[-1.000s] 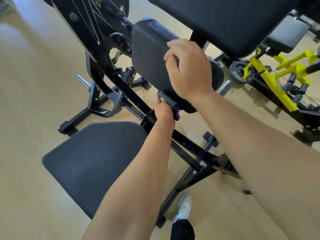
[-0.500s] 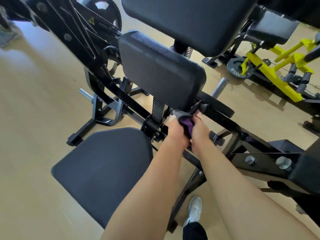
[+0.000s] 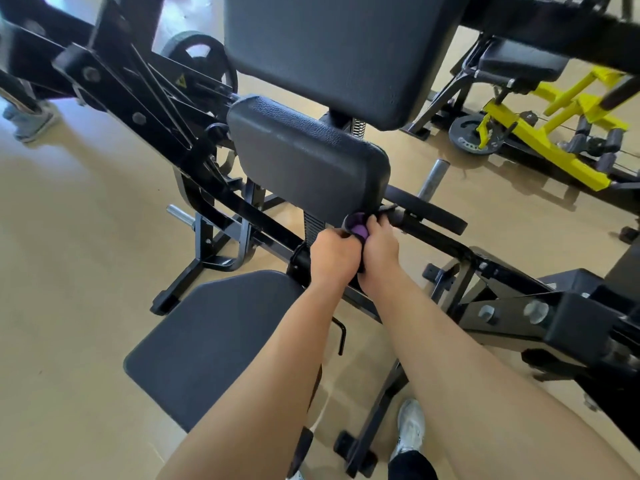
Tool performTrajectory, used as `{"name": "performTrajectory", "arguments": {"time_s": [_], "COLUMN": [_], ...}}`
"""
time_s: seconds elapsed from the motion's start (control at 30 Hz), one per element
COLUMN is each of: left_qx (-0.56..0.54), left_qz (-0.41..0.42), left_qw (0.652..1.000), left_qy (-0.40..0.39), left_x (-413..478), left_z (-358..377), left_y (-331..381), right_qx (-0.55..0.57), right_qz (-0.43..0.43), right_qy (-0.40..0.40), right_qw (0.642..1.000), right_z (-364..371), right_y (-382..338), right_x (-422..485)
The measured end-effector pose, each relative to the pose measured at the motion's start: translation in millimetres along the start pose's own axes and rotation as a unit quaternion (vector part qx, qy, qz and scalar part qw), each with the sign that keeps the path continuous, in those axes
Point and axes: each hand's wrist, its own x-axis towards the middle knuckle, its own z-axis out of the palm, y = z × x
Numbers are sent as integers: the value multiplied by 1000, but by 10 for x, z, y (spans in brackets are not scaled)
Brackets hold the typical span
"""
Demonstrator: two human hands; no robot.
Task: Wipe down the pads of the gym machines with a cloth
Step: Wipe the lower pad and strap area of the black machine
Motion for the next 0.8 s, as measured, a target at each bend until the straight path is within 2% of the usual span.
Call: {"name": "performTrajectory", "arguments": {"time_s": [0.2, 0.27, 0.33, 0.4, 0.5, 0.57, 0.6, 0.67, 0.8], "left_qx": [-39, -55, -82, -98, -68, -36, -18, 21, 89], "left_qz": [73, 87, 101, 104, 117, 126, 126, 139, 238], "left_qw": [996, 994, 989, 985, 978, 970, 966, 957, 930], "left_qy": [25, 47, 68, 95, 159, 204, 223, 253, 267], "left_x": [-83, -90, -103, -78, 59, 197, 250, 325, 339], "left_z": [-59, -112, -189, -285, -487, -614, -664, -715, -635], "left_y": [406, 515, 589, 635, 678, 695, 706, 727, 685], "right_qx": [24, -23, -121, -278, -500, -573, -592, -610, -588], "right_qz": [-136, -186, -256, -334, -415, -460, -472, -484, -510], "right_qy": [-29, -39, -41, -27, 2, 13, 17, 28, 104], "right_qw": [990, 982, 958, 900, 760, 678, 653, 626, 619], "right_z": [69, 130, 197, 261, 435, 590, 658, 744, 594], "right_y": [-357, -452, -480, -537, -703, -775, -792, -771, -672], "right_x": [-6, -34, -37, -3, 35, 70, 90, 149, 125]}}
